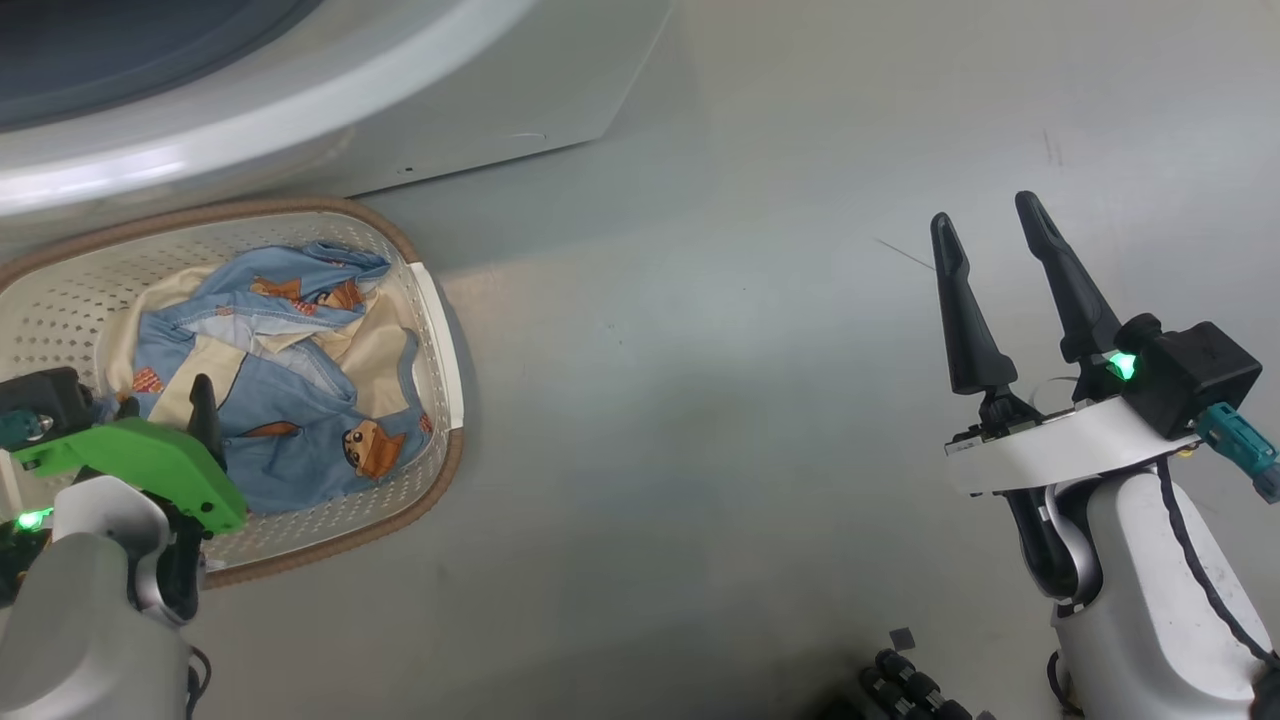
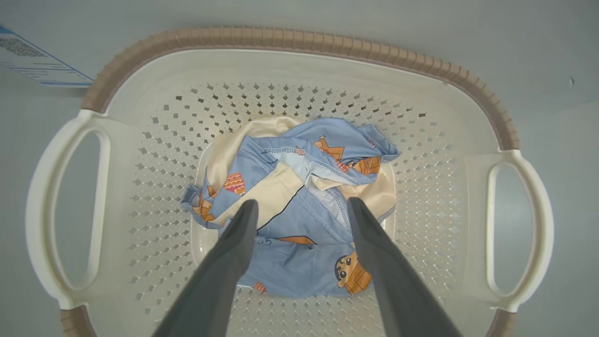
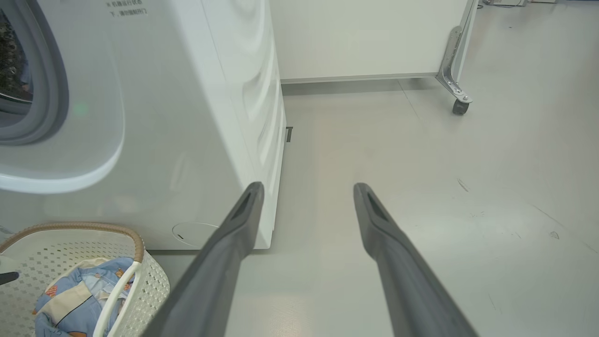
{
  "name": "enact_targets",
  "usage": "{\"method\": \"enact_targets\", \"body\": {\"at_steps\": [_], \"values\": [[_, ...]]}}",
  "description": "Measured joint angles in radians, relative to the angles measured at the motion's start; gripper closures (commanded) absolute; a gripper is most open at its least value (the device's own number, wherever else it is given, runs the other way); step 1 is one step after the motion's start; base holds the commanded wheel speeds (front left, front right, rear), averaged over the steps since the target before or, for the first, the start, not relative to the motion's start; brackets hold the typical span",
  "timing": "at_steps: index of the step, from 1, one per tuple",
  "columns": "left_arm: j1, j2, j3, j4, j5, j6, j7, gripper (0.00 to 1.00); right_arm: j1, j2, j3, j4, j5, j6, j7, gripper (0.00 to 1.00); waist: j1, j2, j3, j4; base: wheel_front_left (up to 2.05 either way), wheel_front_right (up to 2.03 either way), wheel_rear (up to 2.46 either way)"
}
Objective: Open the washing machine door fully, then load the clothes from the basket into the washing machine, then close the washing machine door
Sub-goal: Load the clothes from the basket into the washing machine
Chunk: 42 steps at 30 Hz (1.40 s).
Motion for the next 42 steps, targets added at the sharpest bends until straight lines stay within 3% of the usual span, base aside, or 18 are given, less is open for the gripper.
{"method": "enact_targets", "body": {"at_steps": [11,42], "values": [[-0.12,0.01,0.034,0.099,-0.004,0.026,0.008,0.0,-0.024,-0.015,-0.002,-0.008,-0.006,0.0,0.0,0.0,0.0,0.0,0.079,0.009,0.0,0.0,0.0],[-0.347,0.046,0.065,0.297,-0.014,0.036,-0.015,0.0,-0.075,-0.029,-0.023,-0.049,-0.015,0.0,0.0,0.0,-0.0001,0.0,0.275,0.005,0.0,0.0,0.0]]}}
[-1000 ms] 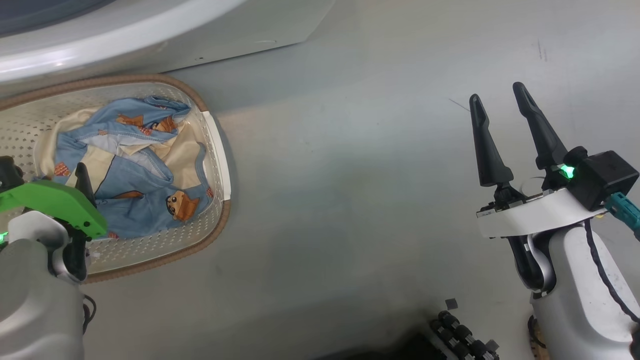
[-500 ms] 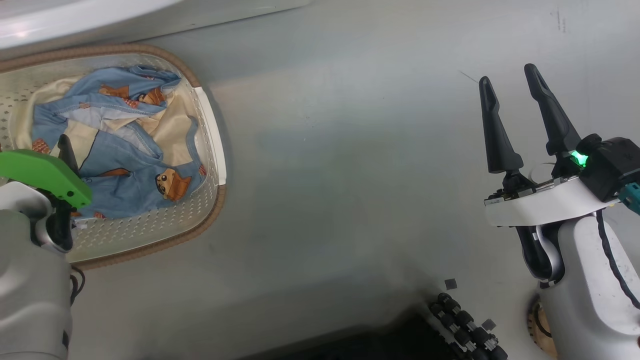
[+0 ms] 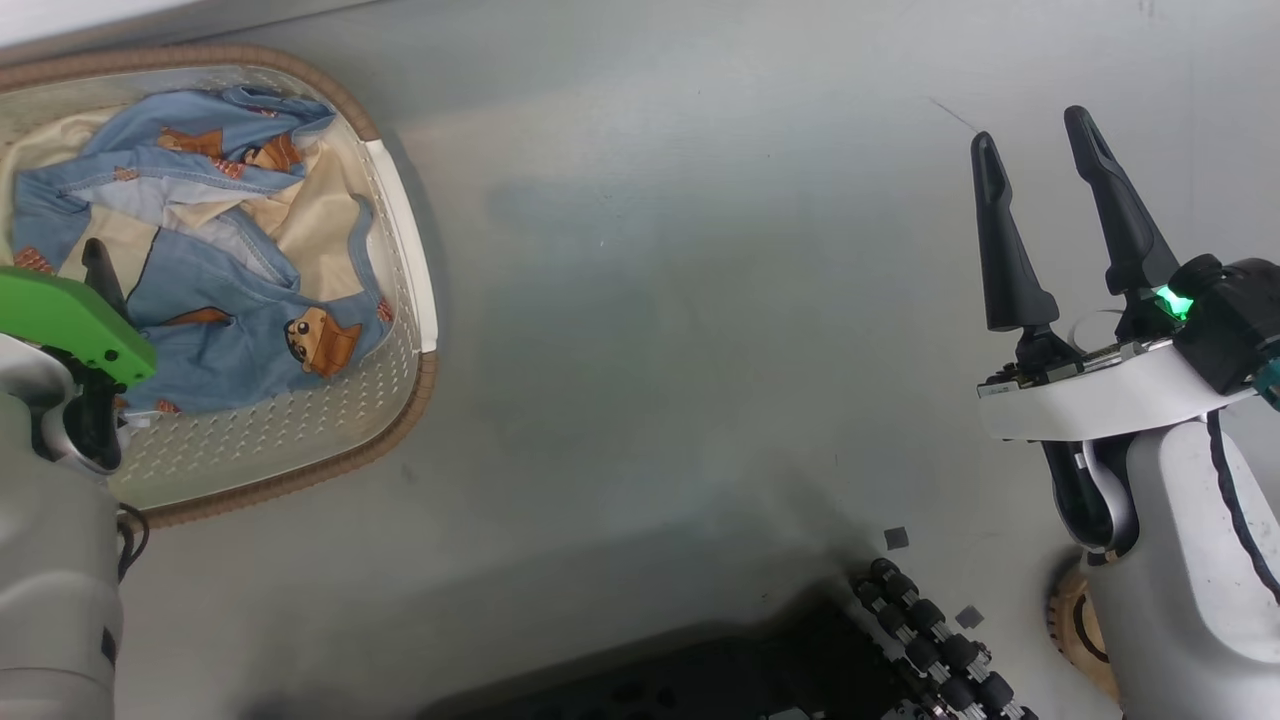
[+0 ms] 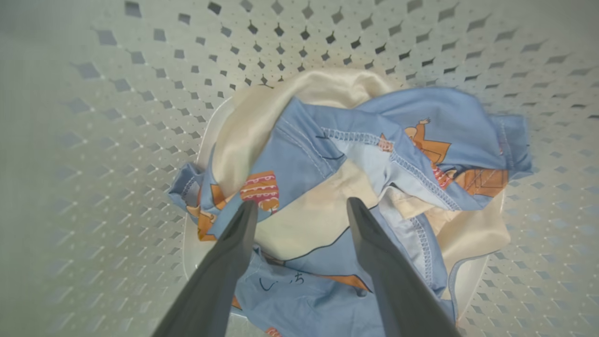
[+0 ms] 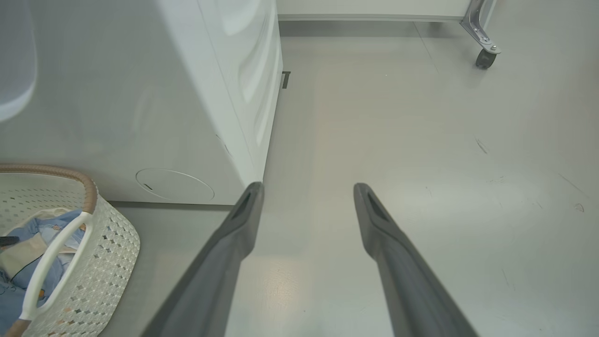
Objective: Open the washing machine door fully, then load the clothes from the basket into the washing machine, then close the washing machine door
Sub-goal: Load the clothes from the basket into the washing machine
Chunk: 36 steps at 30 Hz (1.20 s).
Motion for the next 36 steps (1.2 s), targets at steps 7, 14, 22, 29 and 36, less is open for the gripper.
{"method": "enact_targets", "body": {"at_steps": [7,14,22,29,36], "values": [[-0.034,0.004,0.001,0.025,0.0,0.0,-0.007,0.0,0.0,0.0,-0.001,-0.007,-0.002,0.0,0.0,0.0,0.0,0.0,0.026,-0.004,0.0,0.0,0.0],[-0.064,0.011,0.0,0.047,0.0,0.0,-0.014,0.0,0.0,0.0,-0.004,-0.017,-0.002,0.0,0.0,0.0,0.0,0.0,0.048,-0.007,0.0,0.0,0.0],[-0.105,0.019,0.001,0.071,0.0,0.0,-0.031,0.0,-0.009,0.0,-0.004,-0.029,-0.002,0.0,0.0,0.0,0.0,0.0,0.077,-0.008,0.0,0.0,0.0],[-0.126,0.02,0.001,0.096,0.0,0.0,-0.047,0.0,-0.016,0.0,-0.005,-0.03,-0.002,0.0,0.0,0.0,-0.0001,0.0,0.092,-0.009,0.0,0.0,0.0],[-0.14,0.02,-0.002,0.119,0.0,0.0,-0.065,0.0,-0.017,0.0,-0.007,-0.032,-0.002,0.0,0.0,0.0,-0.0001,0.0,0.099,-0.011,0.0,0.0,0.0]]}}
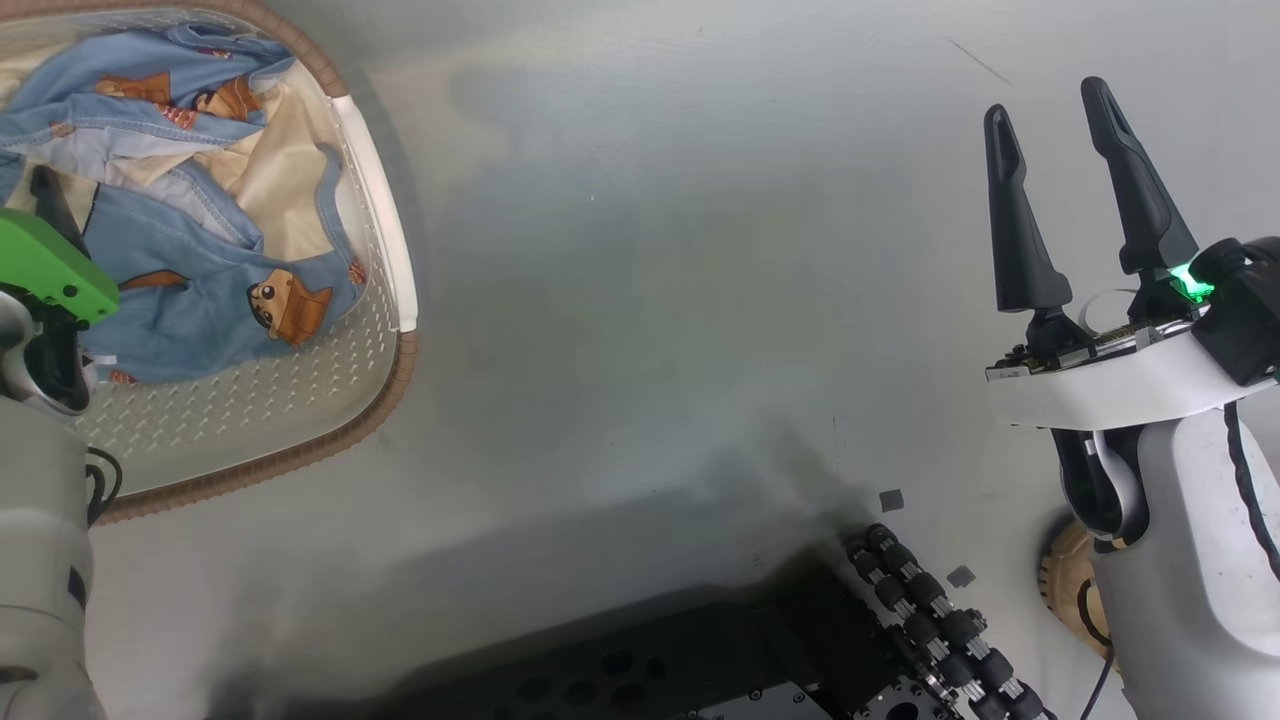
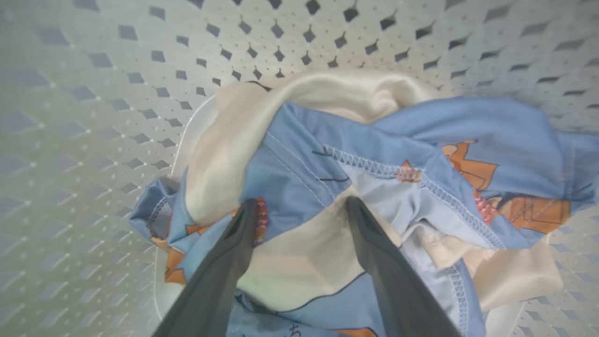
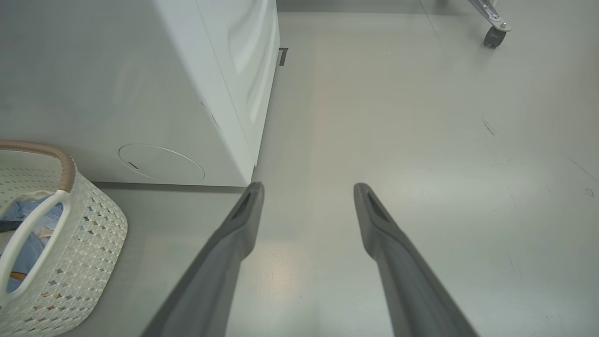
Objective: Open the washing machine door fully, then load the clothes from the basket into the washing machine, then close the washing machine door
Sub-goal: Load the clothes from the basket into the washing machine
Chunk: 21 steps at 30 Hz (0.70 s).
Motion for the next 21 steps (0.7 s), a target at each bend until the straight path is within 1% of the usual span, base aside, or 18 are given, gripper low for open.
{"method": "enact_targets", "body": {"at_steps": [10,12,13,14,15,16,17,21], "values": [[-0.017,-0.001,-0.009,0.029,0.0,-0.001,-0.029,0.0,-0.001,-0.001,-0.004,-0.004,-0.001,0.0,0.0,0.0,0.0,0.0,0.01,0.001,0.0,0.0,0.0],[-0.021,-0.002,-0.011,0.035,0.001,-0.003,-0.032,0.15,-0.002,-0.001,-0.004,-0.004,-0.002,0.0,0.0,0.0,0.0,0.0,0.011,0.002,0.0,0.0,0.0],[-0.021,-0.002,-0.013,0.037,0.002,-0.007,-0.036,0.37,-0.002,-0.001,-0.004,-0.004,-0.004,0.0,0.0,0.0,0.0,0.0,0.011,0.003,0.0,0.0,0.0],[-0.022,-0.002,-0.014,0.041,0.002,-0.01,-0.04,0.56,-0.003,-0.001,-0.004,-0.004,-0.005,0.0,0.0,0.0,0.0,0.0,0.012,0.003,0.0,0.0,0.0],[-0.022,-0.003,-0.015,0.045,0.002,-0.01,-0.041,0.73,-0.003,-0.001,-0.004,-0.004,-0.006,0.0,0.0,0.0,0.0,0.0,0.012,0.003,0.0,0.0,0.0],[-0.022,-0.004,-0.017,0.049,0.003,-0.011,-0.043,0.92,-0.004,-0.001,-0.004,-0.004,-0.007,0.0,0.0,0.0,0.0,0.0,0.011,0.004,0.0,0.0,0.0],[-0.023,-0.005,-0.018,0.053,0.003,-0.012,-0.045,1.0,-0.005,-0.001,-0.004,-0.004,-0.007,0.0,0.0,0.0,0.0,0.0,0.011,0.005,0.0,0.0,0.0],[-0.025,-0.005,-0.025,0.06,0.003,-0.025,-0.058,1.0,-0.008,-0.001,-0.004,-0.004,-0.007,0.0,0.0,0.0,0.0,0.0,0.01,0.007,0.0,0.0,0.0]]}}
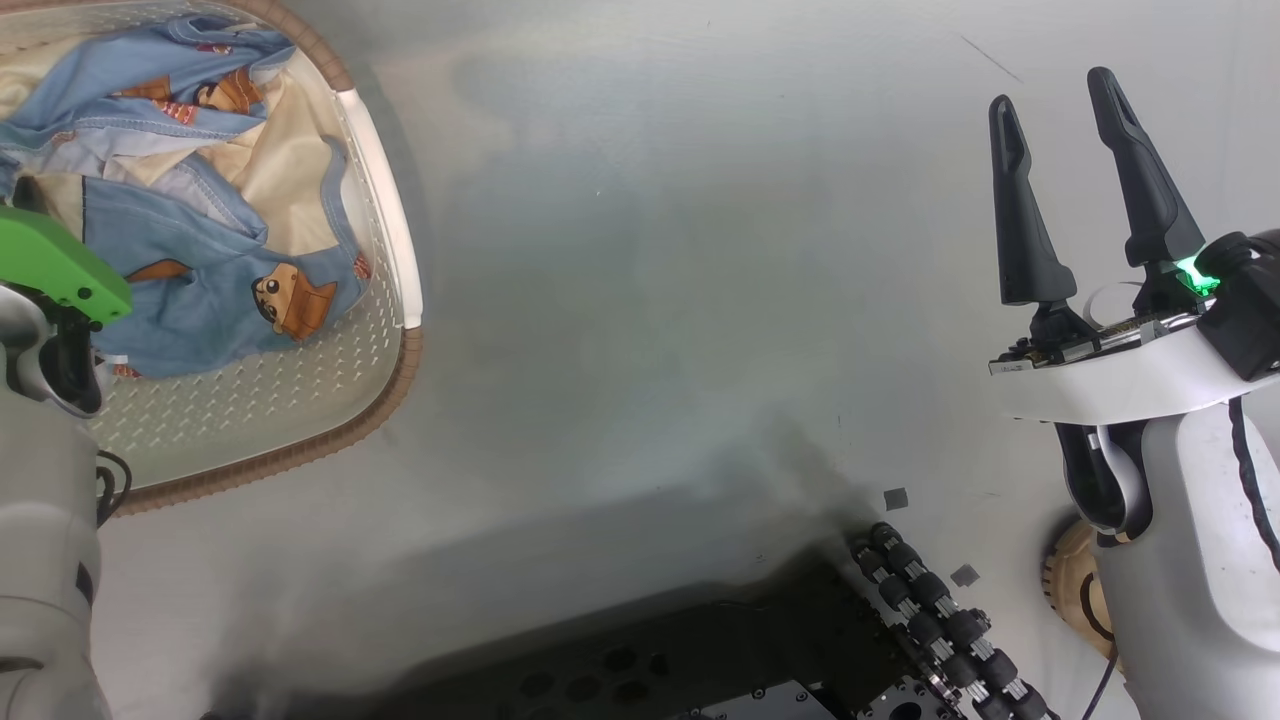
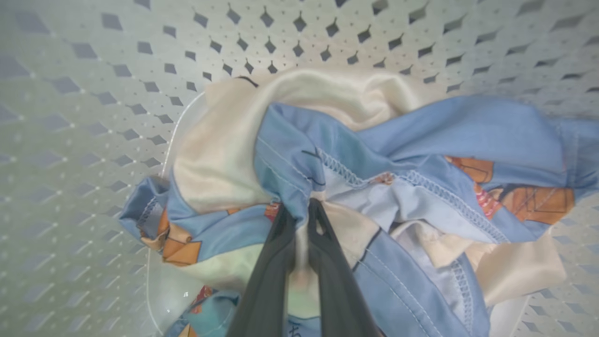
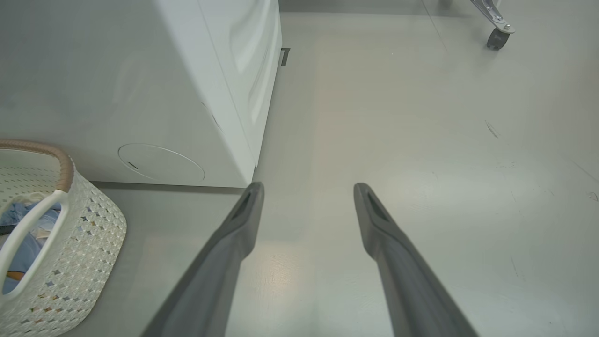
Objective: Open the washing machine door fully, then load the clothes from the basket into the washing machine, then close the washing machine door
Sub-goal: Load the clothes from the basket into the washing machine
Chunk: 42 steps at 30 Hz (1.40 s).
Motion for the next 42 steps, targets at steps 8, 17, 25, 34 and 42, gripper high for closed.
{"method": "enact_targets", "body": {"at_steps": [8,17,25,34,42], "values": [[0.0,-0.013,0.001,0.029,0.0,-0.014,-0.035,1.0,-0.005,0.003,-0.004,0.011,0.0,0.0,0.0,0.0,0.0,0.0,-0.019,0.007,0.0,0.0,0.0],[0.041,-0.052,-0.011,0.047,0.0,-0.056,-0.112,1.0,-0.017,0.007,-0.009,0.033,0.0,0.0,0.0,0.0,0.0,0.0,-0.074,0.025,0.0,0.0,0.0],[0.116,-0.1,-0.023,0.055,0.0,-0.085,-0.209,1.0,-0.016,0.006,-0.024,0.06,0.0,0.0,0.0,0.0,0.0,0.0,-0.152,0.051,0.0,0.0,0.0],[0.197,-0.152,-0.032,0.034,-0.001,-0.108,-0.26,1.0,0.009,0.003,-0.054,0.085,0.0,0.0,0.0,0.0,0.0,0.0,-0.28,0.091,0.0,0.0,0.0],[0.268,-0.163,-0.041,0.0,-0.001,-0.117,-0.268,1.0,0.049,0.0,-0.062,0.1,0.0,0.0,0.0,0.0,0.0,0.0,-0.377,0.124,0.0,0.0,0.0]]}}
